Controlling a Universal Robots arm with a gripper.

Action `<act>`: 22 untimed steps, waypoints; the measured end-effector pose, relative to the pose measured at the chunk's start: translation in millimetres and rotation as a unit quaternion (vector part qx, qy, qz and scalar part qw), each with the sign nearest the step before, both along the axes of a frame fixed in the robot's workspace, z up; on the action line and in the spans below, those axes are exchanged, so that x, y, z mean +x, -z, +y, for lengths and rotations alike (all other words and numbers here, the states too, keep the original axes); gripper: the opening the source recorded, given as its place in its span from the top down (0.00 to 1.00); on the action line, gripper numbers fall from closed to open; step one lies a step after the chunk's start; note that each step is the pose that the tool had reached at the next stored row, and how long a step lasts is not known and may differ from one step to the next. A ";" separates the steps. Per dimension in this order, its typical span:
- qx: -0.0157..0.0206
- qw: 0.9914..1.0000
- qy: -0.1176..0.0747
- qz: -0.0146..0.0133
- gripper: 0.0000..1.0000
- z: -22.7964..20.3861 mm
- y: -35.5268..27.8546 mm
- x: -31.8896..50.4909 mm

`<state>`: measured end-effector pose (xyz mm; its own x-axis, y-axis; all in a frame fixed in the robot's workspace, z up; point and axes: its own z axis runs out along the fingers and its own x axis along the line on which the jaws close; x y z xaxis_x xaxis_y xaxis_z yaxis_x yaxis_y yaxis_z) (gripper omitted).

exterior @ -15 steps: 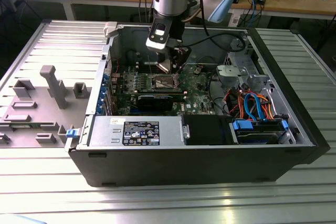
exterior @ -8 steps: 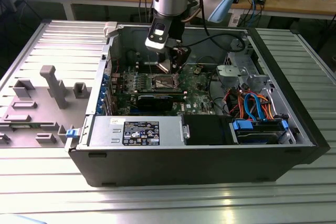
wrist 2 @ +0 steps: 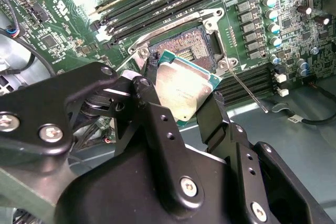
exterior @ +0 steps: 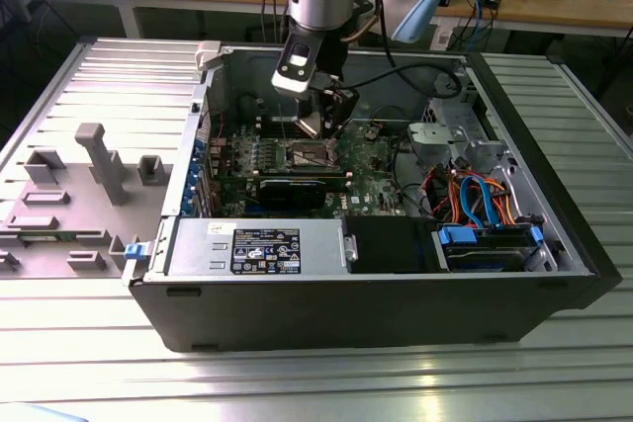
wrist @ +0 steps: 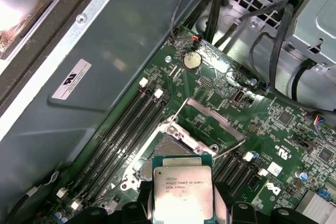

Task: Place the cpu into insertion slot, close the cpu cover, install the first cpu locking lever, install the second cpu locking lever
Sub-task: 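Place the cpu into insertion slot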

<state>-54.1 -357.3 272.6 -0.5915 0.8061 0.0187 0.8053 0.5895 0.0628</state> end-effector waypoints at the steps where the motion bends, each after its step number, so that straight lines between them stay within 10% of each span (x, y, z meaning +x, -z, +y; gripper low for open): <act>1: 0.000 1.000 0.002 0.000 0.45 0.0 0.0 0.0; 22: 0.000 0.999 0.035 0.000 0.45 0.0 0.1 0.0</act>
